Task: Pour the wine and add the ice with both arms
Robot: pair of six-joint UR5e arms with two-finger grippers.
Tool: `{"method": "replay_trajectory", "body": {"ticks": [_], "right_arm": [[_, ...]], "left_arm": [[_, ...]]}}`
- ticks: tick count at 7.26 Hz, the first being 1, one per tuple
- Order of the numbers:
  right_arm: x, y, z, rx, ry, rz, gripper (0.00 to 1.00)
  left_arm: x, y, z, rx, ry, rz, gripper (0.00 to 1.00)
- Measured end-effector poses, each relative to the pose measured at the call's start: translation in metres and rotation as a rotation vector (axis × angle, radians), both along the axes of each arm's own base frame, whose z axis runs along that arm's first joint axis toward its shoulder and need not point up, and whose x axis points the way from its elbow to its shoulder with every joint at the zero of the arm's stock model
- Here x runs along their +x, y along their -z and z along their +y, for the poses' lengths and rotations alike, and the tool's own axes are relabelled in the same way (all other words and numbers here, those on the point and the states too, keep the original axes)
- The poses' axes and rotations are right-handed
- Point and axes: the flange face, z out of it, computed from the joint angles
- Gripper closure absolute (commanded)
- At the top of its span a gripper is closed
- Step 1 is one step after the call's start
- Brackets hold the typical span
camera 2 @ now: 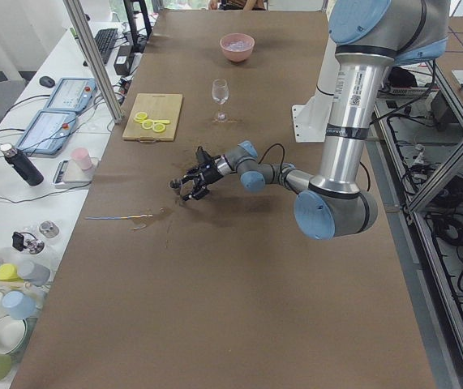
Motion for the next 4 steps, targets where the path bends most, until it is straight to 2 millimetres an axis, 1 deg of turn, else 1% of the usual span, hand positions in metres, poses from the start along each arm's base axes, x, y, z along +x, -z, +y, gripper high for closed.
{"method": "replay_trajectory", "body": {"ticks": [1, 2, 4], "right_arm": [[0.000, 0.000, 0.000, -0.001, 0.000, 0.000, 0.00], [0.000, 0.000, 0.000, -0.001, 0.000, 0.000, 0.00], [0.000, -0.001, 0.001, -0.004, 0.000, 0.000, 0.00]], "left_arm": [[-0.001, 0.000, -0.014, -0.002, 0.021, -0.003, 0.03], [-0.005, -0.003, -0.023, -0.008, 0.036, -0.010, 0.03], [-0.009, -0.013, -0.028, -0.014, 0.045, -0.017, 0.03]]}}
